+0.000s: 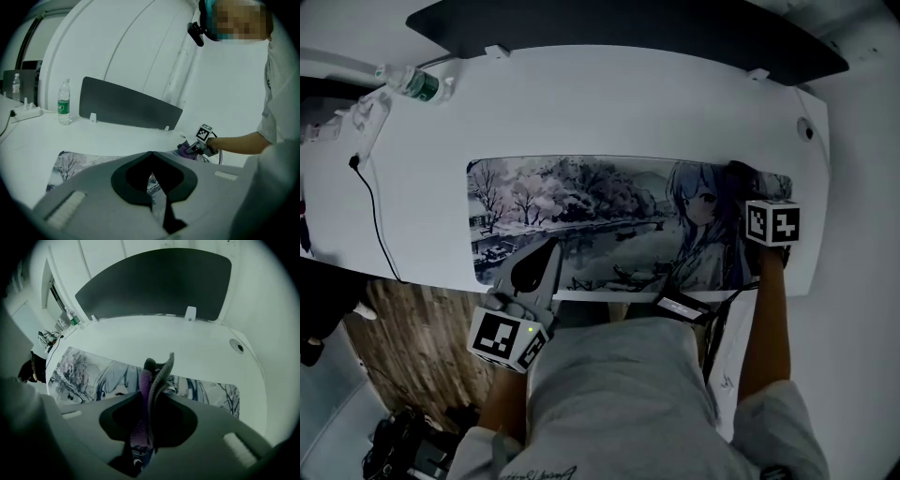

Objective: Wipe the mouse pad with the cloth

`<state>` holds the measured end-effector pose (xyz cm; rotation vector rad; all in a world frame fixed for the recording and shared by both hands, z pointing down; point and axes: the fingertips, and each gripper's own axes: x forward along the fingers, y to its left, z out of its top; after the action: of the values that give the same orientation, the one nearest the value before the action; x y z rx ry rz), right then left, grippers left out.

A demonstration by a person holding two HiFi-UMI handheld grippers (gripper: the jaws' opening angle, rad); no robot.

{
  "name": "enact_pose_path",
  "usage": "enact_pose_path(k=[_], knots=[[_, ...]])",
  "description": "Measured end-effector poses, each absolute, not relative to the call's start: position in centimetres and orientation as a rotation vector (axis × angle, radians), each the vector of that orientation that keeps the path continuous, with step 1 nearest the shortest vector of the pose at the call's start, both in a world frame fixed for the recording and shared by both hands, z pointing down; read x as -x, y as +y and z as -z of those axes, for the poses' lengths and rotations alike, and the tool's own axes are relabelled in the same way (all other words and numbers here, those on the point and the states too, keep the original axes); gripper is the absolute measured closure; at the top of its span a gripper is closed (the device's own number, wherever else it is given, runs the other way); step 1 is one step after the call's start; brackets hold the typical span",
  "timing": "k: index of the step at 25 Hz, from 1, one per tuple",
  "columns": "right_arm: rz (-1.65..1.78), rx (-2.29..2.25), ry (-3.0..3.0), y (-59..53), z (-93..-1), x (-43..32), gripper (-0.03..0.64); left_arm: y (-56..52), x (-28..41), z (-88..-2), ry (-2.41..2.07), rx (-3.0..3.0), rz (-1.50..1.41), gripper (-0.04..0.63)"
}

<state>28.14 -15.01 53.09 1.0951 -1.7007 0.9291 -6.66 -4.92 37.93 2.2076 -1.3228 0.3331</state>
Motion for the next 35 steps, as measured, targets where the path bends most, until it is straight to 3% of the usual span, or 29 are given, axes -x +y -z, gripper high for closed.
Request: enact_pose_path(k=[14, 35], knots=[[-0.976, -1.039, -1.799, -14.3, -53.1, -12.9, 0.529, -2.0, 18.2, -38.5, -1.366, -2.181, -0.326, 0.577], [-0.972, -0.749, -1.965, -13.2, -52.6, 8.9, 0.529, -0.2, 27.8, -38.6, -1.444, -2.119, -0.268, 0.577]])
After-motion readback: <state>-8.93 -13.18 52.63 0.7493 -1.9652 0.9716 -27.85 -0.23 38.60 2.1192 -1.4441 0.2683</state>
